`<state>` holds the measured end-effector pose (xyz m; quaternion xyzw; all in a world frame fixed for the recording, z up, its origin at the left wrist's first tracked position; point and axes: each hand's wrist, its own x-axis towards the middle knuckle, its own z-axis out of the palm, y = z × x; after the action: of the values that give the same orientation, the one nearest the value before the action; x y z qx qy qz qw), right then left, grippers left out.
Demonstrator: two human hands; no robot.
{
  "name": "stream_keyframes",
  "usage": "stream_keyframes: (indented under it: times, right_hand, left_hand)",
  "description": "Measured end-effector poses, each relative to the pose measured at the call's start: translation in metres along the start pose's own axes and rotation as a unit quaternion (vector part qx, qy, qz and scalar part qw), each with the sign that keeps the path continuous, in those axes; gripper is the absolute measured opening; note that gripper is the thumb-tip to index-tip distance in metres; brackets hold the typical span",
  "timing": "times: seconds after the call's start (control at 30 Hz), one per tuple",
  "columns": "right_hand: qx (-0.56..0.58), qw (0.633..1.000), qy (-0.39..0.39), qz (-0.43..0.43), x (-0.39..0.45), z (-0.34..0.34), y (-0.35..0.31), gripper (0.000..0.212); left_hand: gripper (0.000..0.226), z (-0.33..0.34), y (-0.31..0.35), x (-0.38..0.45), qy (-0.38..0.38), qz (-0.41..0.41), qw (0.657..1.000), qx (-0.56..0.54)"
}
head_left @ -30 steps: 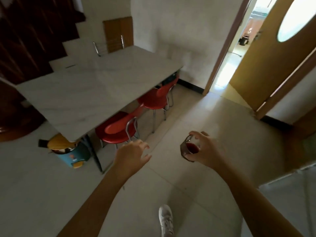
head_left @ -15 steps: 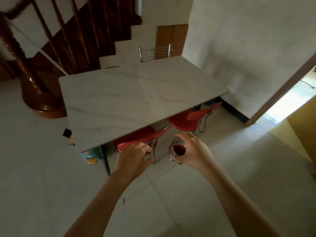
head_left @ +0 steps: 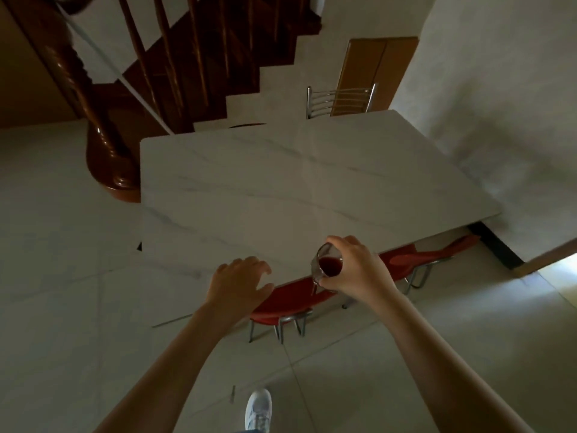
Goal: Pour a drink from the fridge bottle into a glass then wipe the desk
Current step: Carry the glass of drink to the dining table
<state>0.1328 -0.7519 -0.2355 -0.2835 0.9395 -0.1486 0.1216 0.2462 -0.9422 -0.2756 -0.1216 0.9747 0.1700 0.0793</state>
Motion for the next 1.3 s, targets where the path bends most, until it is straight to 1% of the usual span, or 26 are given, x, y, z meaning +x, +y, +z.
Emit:
stream_keyframes:
  times: [0.1,0.27,0.5,0.7,0.83,0.97,1.3]
  right_hand:
    - [0.003,1.0,-0.009,0.0,0.047,-0.001,0.004,0.077]
    - [0.001,1.0,-0.03,0.006,0.115,0.011,0.009,0.077]
    - [0.009,0.996,-0.077,-0.037,0.203,0.042,0.021,0.075]
    - [0.022,0.991,-0.124,-0.051,0.263,0.062,0.034,0.081]
    - [0.012,0.988,-0.144,-0.062,0.286,0.072,0.04,0.082]
    - [0.019,0.984,-0.164,-0.069,0.296,0.079,0.046,0.082]
    - [0.026,0.982,-0.167,-0.079,0.303,0.09,0.05,0.085]
  left_hand:
    - [0.036,-0.013,-0.011,0.037,0.008,-0.003,1.0,0.001]
    - [0.036,-0.022,-0.028,0.083,0.015,-0.029,0.999,-0.01]
    - [0.034,-0.006,-0.048,0.129,-0.004,-0.119,0.992,-0.029]
    - [0.034,0.003,-0.048,0.167,-0.015,-0.178,0.983,-0.042]
    - [0.033,0.007,-0.042,0.193,-0.008,-0.201,0.978,-0.063]
    - [0.034,0.011,-0.033,0.209,-0.007,-0.203,0.977,-0.063]
    - [0.034,0.012,-0.034,0.205,0.001,-0.217,0.974,-0.061]
